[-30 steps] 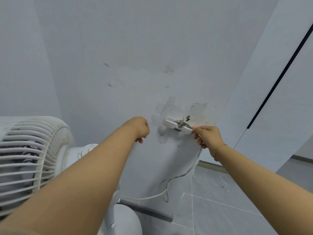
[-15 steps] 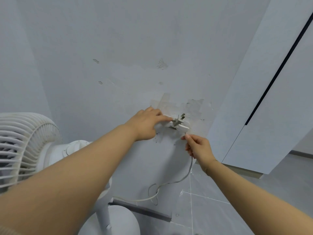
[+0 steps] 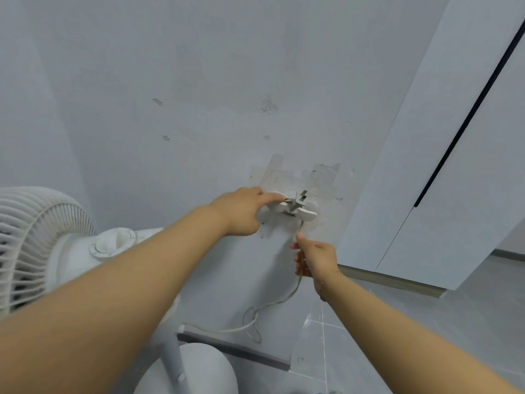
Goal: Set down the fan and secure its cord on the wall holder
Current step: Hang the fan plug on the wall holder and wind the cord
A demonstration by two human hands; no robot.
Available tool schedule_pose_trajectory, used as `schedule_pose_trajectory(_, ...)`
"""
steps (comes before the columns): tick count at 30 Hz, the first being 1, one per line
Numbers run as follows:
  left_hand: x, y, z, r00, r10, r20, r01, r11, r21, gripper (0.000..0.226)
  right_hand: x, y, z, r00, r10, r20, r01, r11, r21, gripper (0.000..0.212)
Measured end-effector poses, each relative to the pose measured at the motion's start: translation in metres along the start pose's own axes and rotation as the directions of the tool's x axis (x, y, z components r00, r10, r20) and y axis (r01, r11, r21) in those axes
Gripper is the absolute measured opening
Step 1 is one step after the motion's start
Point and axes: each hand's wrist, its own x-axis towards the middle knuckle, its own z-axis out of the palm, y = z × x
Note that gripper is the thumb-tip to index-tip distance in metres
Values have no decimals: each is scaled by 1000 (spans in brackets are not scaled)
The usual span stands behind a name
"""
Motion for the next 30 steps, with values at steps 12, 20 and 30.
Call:
schedule_pose_trajectory(12, -42, -37, -16, 958, -284, 48, 286, 957, -46, 35, -11, 1, 5, 999, -39, -22, 29, 938, -345, 28)
schedule_pose_trajectory(20, -45, -48, -13, 846, -532, -20, 486, 787, -380, 22, -25, -14, 4, 935, -178, 306, 335, 164, -928, 37)
schedule_pose_trajectory(30, -40, -18, -4, 847, -529, -44, 467, 783, -411, 21, -26, -45, 0, 916, -226, 331, 365, 128, -922, 36)
